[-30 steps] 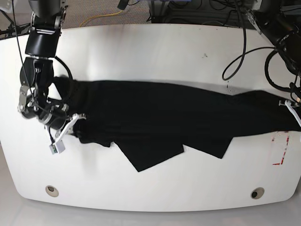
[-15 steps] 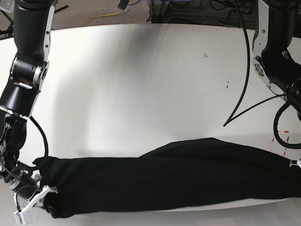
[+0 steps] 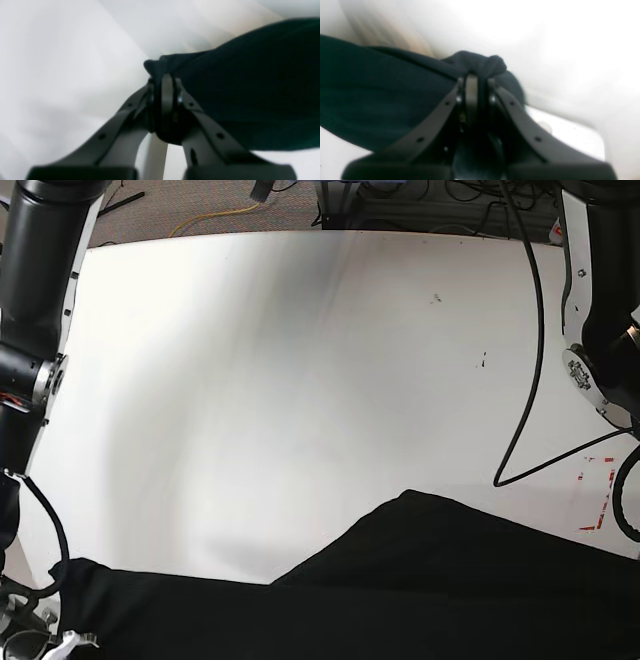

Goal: Fold the T-shirt properly
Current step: 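Lift the shirt with both grippers, swing it and lay it down, then adjust the right gripper's grip on the shirt edge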

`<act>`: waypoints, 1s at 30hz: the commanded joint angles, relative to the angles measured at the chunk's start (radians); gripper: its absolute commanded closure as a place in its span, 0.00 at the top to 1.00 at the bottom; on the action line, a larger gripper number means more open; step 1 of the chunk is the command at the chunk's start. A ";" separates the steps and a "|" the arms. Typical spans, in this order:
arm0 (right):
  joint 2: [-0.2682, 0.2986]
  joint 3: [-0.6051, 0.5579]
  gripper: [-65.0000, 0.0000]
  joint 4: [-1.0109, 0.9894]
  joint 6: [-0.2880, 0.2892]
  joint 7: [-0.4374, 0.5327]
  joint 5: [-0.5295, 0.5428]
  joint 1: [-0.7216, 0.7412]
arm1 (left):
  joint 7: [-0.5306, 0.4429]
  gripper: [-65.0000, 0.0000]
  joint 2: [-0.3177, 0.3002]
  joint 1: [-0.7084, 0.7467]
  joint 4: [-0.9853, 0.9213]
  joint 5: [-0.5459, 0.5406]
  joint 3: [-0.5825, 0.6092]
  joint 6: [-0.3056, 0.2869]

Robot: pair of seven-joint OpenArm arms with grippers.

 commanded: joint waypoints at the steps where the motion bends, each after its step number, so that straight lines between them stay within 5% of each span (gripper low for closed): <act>1: 0.026 0.012 0.00 0.017 0.000 0.034 0.043 -0.043 | -0.022 0.00 -0.007 -0.005 0.018 -0.005 0.000 0.002; 10: 0.044 0.176 0.00 0.058 0.000 0.029 0.259 -0.439 | -0.025 0.00 -0.008 0.219 0.107 -0.007 -0.003 0.002; 30: -0.102 0.331 0.00 0.420 0.000 -0.023 0.271 -1.128 | -0.057 0.00 0.000 0.856 0.184 -0.010 -0.265 0.002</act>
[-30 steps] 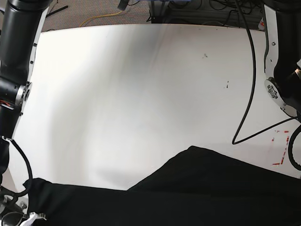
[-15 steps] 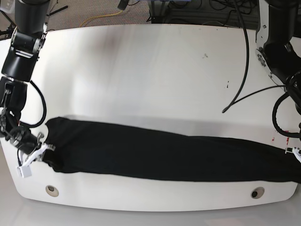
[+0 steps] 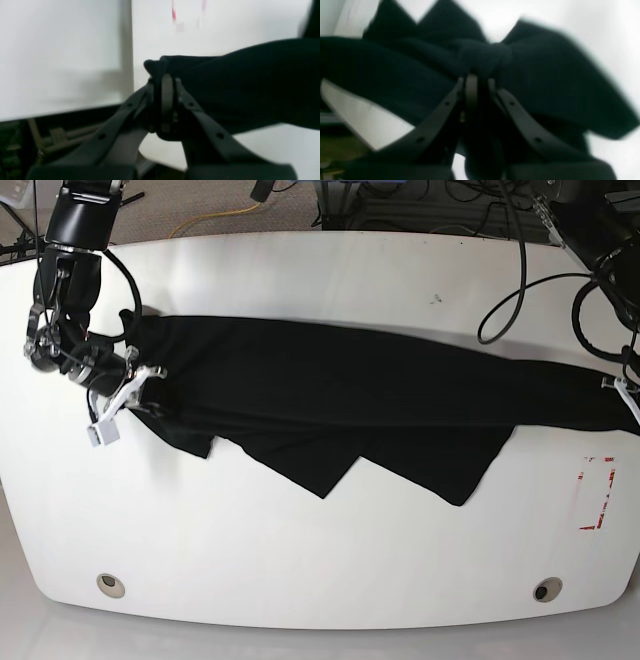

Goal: Fold the T-shirt properly
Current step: 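Adjust the right gripper's grip on the shirt edge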

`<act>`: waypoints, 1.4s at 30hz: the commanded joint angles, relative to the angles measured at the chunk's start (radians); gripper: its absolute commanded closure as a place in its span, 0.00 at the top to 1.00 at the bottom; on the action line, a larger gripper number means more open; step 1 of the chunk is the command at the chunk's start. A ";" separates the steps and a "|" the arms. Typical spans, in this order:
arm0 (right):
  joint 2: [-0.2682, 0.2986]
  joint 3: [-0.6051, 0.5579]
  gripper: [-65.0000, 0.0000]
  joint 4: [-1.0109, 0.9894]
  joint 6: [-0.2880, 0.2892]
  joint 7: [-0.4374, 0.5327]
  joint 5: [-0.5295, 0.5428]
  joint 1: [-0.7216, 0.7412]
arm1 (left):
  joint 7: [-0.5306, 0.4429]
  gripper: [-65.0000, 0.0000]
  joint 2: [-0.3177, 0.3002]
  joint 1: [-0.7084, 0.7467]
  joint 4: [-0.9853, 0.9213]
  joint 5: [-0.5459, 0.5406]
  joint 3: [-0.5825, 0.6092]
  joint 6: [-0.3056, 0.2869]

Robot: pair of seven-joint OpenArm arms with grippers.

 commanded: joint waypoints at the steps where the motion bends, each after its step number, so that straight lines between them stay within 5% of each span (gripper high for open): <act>1: -0.005 0.010 0.00 0.084 0.004 0.018 0.027 -0.070 | -0.062 0.00 -0.018 0.095 0.030 0.010 -0.056 0.001; 12: -0.037 0.004 0.00 0.123 0.004 0.018 0.022 -0.243 | -0.226 0.00 0.004 0.363 0.022 0.011 -0.121 0.001; 18: -0.033 0.004 0.01 0.121 -0.003 0.018 0.007 -0.282 | -0.235 0.00 0.004 0.424 0.021 0.011 -0.142 0.001; 25: -0.073 0.029 0.54 0.123 0.001 0.018 -0.143 -0.294 | -0.235 0.00 0.005 0.455 0.021 0.010 -0.148 0.001; 27: -0.079 0.056 0.61 0.129 0.002 0.016 -0.128 -0.297 | -0.235 0.00 0.005 0.460 0.021 0.010 -0.148 0.001; 35: -0.046 0.137 0.64 0.123 -0.003 0.016 0.024 -0.262 | -0.235 0.00 0.005 0.460 0.021 0.010 -0.152 0.001; 42: -0.050 0.170 0.64 0.028 0.001 0.016 -0.140 -0.113 | -0.237 0.00 0.005 0.457 0.021 0.010 -0.150 0.001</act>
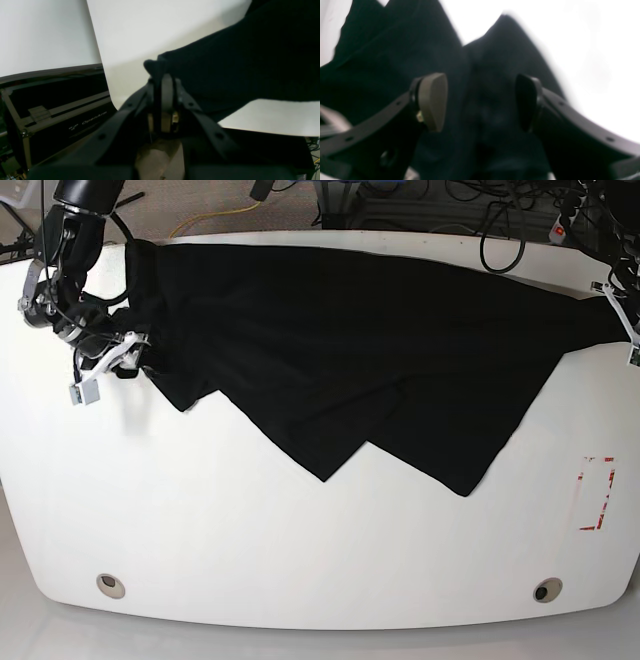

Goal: Fold the T-shirt properly
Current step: 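Adjust the right gripper's grip on the shirt edge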

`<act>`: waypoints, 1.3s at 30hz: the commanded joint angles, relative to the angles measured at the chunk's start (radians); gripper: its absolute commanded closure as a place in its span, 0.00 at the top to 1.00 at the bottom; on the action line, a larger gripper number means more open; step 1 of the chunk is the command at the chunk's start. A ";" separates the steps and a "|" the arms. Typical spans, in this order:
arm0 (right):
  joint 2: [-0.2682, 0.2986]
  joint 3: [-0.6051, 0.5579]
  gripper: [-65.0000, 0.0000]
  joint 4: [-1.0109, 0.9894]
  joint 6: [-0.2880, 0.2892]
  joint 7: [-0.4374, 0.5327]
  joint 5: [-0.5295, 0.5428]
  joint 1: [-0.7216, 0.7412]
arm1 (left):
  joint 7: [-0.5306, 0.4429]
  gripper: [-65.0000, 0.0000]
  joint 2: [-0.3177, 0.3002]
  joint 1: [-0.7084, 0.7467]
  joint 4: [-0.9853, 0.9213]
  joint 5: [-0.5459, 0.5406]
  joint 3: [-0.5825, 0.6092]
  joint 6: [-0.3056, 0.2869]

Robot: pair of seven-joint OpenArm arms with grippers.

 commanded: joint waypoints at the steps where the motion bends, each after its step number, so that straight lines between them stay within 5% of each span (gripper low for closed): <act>1: 0.017 0.008 0.64 -0.086 0.006 0.015 -0.094 0.105 | -0.010 0.00 -0.021 -0.006 0.015 0.009 -0.007 0.002; 10: 0.016 0.000 0.64 -0.301 0.053 0.028 -0.232 0.234 | -0.010 0.00 -0.021 -0.009 0.015 0.009 -0.001 0.002; 15: 0.016 -0.095 0.64 -0.359 0.066 0.130 -0.284 0.229 | -0.010 0.00 -0.021 -0.009 0.015 0.009 -0.001 0.002; 33: -0.027 -0.204 0.62 -0.345 0.056 0.199 -0.292 0.172 | -0.010 0.00 -0.021 -0.012 0.015 0.009 0.002 0.002; 37: -0.026 -0.204 0.40 -0.442 0.056 0.246 -0.292 0.212 | -0.010 0.00 -0.021 -0.035 0.015 0.009 0.002 0.002; 39: -0.020 -0.206 0.19 -0.488 0.056 0.270 -0.292 0.235 | -0.010 0.00 -0.023 -0.037 0.009 0.009 0.002 0.002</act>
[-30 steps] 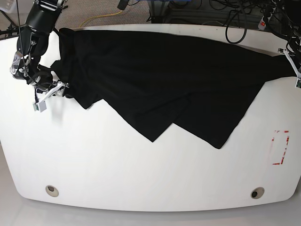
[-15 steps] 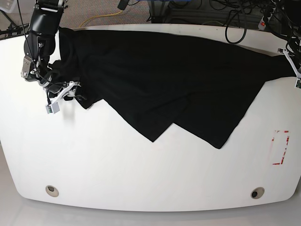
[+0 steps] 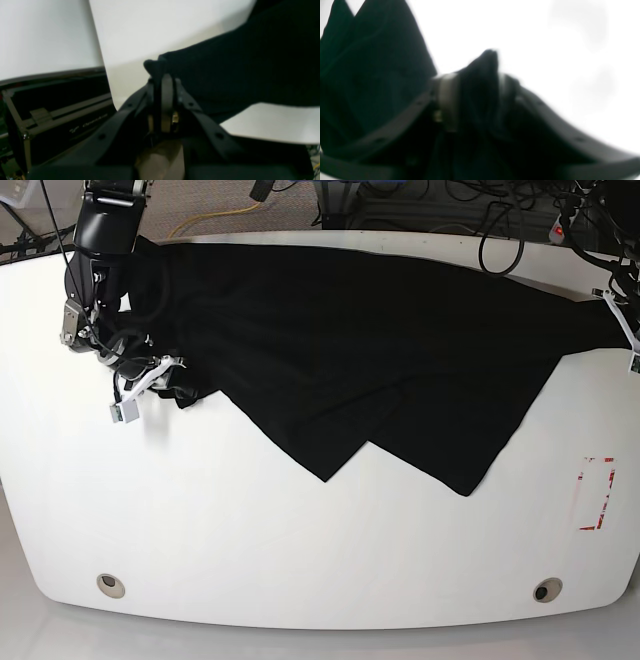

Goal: Fold the T-shirt properly
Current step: 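Adjust the right gripper's grip on the shirt edge, then lift the shirt with both grippers and lay it flat again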

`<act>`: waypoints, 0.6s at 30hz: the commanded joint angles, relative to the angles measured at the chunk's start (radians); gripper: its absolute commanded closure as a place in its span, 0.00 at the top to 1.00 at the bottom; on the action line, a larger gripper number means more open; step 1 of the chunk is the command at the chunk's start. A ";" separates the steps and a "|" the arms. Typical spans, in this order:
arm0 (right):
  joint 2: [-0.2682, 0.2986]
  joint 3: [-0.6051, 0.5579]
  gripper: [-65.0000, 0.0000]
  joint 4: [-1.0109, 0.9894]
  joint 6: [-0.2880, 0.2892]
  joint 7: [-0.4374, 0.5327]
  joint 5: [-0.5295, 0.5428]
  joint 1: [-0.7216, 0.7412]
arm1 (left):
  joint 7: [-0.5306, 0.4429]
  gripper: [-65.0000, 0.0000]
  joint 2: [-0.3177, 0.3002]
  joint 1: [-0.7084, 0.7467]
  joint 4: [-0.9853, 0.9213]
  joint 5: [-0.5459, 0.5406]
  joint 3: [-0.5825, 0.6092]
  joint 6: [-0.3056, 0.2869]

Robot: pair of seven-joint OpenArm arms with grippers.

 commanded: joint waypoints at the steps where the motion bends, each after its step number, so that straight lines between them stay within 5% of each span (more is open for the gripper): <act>1: 0.016 -0.003 0.10 -0.069 -0.022 -0.019 -0.052 0.028 | -0.010 0.00 -0.022 -0.009 0.008 0.005 -0.004 0.003; 3: 0.018 -0.003 0.00 -0.080 -0.019 -0.018 -0.052 0.036 | -0.010 0.00 -0.022 -0.009 0.005 0.005 -0.004 0.003; 18: 0.058 -0.002 0.00 0.167 -0.022 -0.126 -0.050 0.154 | -0.007 0.00 -0.021 -0.175 0.008 0.011 0.063 0.003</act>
